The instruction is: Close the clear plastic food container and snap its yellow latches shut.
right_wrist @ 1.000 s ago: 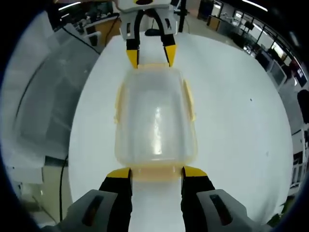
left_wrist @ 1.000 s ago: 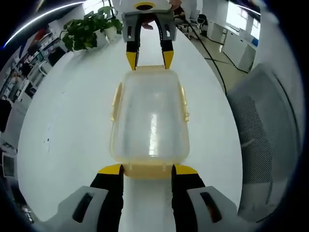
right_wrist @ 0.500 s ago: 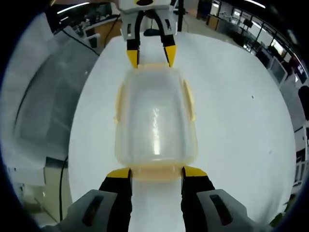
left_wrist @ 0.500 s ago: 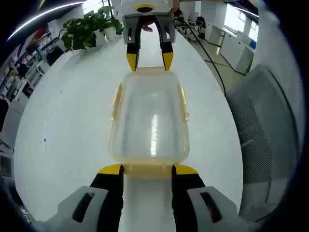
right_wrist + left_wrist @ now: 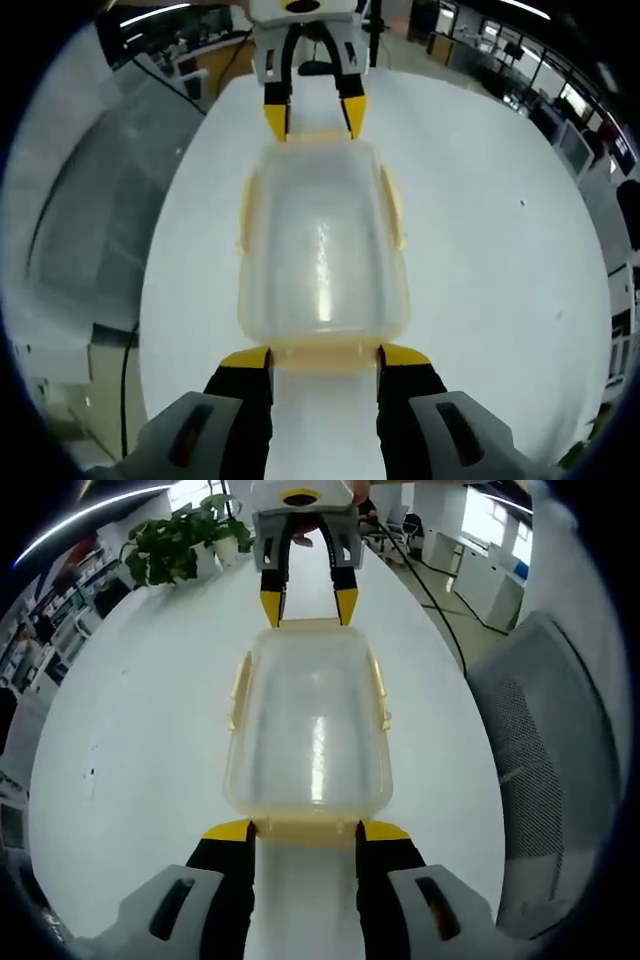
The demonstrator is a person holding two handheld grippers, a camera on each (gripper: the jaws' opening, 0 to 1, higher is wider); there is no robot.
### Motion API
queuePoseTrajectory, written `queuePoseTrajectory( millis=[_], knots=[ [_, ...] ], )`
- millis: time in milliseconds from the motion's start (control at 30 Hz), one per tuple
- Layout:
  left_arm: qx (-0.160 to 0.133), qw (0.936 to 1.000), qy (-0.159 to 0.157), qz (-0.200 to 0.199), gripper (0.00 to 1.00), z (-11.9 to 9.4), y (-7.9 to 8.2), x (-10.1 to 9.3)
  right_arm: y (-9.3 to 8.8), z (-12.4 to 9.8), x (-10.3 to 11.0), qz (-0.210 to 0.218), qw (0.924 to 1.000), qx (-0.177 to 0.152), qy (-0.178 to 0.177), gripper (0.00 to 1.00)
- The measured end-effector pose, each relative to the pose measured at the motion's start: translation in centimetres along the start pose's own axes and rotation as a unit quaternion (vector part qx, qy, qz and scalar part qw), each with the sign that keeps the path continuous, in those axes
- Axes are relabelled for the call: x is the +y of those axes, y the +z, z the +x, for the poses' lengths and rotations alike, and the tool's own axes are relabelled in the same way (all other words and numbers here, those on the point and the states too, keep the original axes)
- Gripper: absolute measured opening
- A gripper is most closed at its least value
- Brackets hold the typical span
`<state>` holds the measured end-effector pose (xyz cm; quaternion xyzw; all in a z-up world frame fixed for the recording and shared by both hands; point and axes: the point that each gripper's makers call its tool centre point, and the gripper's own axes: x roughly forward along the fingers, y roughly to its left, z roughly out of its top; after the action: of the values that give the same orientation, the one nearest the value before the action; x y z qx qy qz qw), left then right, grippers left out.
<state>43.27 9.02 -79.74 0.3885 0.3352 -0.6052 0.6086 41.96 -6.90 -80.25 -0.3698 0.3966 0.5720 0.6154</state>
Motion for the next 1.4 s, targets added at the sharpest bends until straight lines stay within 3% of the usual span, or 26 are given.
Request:
queuePoseTrajectory(
  millis=[67, 167, 233, 400, 667, 767, 833, 933, 1000, 1067, 1200, 1267, 1333, 1400],
  knots=[
    [-0.001, 1.0000, 0.003, 0.000, 0.40, 0.1, -0.1, 0.0, 0.0, -0.1, 0.1, 0.005, 1.0000, -0.005, 0.002, 0.42],
    [-0.003, 0.9999, 0.013, -0.005, 0.46, 0.1, -0.1, 0.2, -0.2, -0.1, 0.3, 0.016, 0.9999, -0.006, 0.001, 0.53],
    [-0.008, 0.9997, 0.021, -0.006, 0.51, -0.1, -0.1, 0.3, -0.4, -0.3, 0.5, 0.017, 0.9999, -0.004, 0.000, 0.51],
    [-0.006, 0.9997, 0.023, -0.008, 0.50, -1.0, -0.4, 0.1, -0.5, -0.9, 0.6, 0.035, 0.9993, -0.012, -0.004, 0.50],
    [-0.004, 0.9962, 0.035, -0.080, 0.50, -2.4, -0.7, -0.1, 0.0, -2.3, 0.0, 0.115, 0.9926, -0.026, -0.029, 0.43],
    [-0.017, 0.9915, 0.044, -0.121, 0.49, -2.7, -0.3, 0.2, 0.4, -2.6, -0.4, 0.164, 0.9849, -0.041, -0.039, 0.43],
    [-0.036, 0.9860, 0.056, -0.153, 0.47, -2.9, 0.1, 0.7, 0.5, -2.8, -0.7, 0.187, 0.9801, -0.046, -0.047, 0.43],
    [-0.056, 0.9723, 0.064, -0.217, 0.46, -3.0, 0.3, 1.0, 0.9, -3.0, -1.0, 0.217, 0.9730, -0.052, -0.057, 0.43],
    [-0.064, 0.9663, 0.065, -0.241, 0.46, -3.0, 0.5, 1.0, 0.9, -3.1, -1.1, 0.236, 0.9683, -0.052, -0.062, 0.43],
    [-0.080, 0.9561, 0.076, -0.272, 0.46, -3.1, 0.8, 1.1, 1.0, -3.1, -1.2, 0.269, 0.9591, -0.061, -0.064, 0.41],
    [-0.096, 0.9418, 0.081, -0.312, 0.48, -3.2, 1.4, 1.3, 0.9, -2.8, -1.2, 0.295, 0.9510, -0.058, -0.072, 0.41],
    [-0.099, 0.9317, 0.084, -0.339, 0.47, -3.2, 1.4, 1.4, 0.9, -2.6, -1.3, 0.321, 0.9416, -0.063, -0.078, 0.41],
    [-0.095, 0.9292, 0.088, -0.346, 0.47, -3.0, 1.2, 1.4, 1.0, -2.5, -1.2, 0.337, 0.9361, -0.067, -0.075, 0.40],
    [-0.098, 0.9150, 0.092, -0.380, 0.47, -2.7, 1.3, 1.4, 1.2, -2.3, -1.3, 0.366, 0.9239, -0.079, -0.079, 0.40]
  ],
)
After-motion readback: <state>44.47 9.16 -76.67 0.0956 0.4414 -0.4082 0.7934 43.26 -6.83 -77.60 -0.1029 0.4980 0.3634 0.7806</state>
